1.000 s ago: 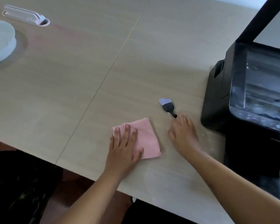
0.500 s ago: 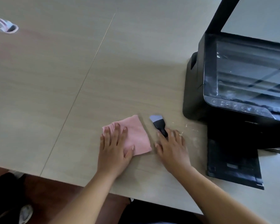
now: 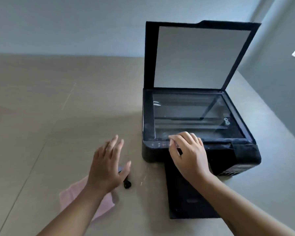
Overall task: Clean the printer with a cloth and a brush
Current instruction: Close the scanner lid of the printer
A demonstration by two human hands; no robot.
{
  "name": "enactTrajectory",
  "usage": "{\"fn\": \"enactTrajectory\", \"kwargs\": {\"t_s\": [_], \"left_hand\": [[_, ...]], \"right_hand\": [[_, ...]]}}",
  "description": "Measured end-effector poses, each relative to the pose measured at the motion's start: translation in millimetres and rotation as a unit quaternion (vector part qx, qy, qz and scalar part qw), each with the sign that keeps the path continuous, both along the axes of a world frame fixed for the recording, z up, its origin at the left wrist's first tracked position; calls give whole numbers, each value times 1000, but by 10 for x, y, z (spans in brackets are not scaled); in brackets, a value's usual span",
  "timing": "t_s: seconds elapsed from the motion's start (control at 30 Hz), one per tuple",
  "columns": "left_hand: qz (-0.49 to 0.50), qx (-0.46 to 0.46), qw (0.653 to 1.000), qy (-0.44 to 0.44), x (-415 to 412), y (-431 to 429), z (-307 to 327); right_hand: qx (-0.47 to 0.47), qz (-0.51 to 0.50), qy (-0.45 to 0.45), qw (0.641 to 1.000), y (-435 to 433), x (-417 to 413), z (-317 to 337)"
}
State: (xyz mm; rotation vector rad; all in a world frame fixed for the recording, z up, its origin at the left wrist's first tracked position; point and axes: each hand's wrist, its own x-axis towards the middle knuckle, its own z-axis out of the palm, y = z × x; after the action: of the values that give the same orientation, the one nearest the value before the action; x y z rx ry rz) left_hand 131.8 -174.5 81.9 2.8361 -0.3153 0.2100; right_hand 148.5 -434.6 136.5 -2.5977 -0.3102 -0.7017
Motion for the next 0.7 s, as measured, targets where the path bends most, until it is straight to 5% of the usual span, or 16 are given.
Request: {"fn": "enactTrajectory", "kwargs": {"t_s": [0.47, 0.7], "left_hand": [[-46, 74, 979, -184, 2060, -1607, 1857], [11, 130, 977, -172, 2767, -1857, 2482]], "right_hand": [[-93, -19, -11, 995, -1452, 2068, 1724], [-142, -46, 48, 988, -1759, 2693, 1992]]}}
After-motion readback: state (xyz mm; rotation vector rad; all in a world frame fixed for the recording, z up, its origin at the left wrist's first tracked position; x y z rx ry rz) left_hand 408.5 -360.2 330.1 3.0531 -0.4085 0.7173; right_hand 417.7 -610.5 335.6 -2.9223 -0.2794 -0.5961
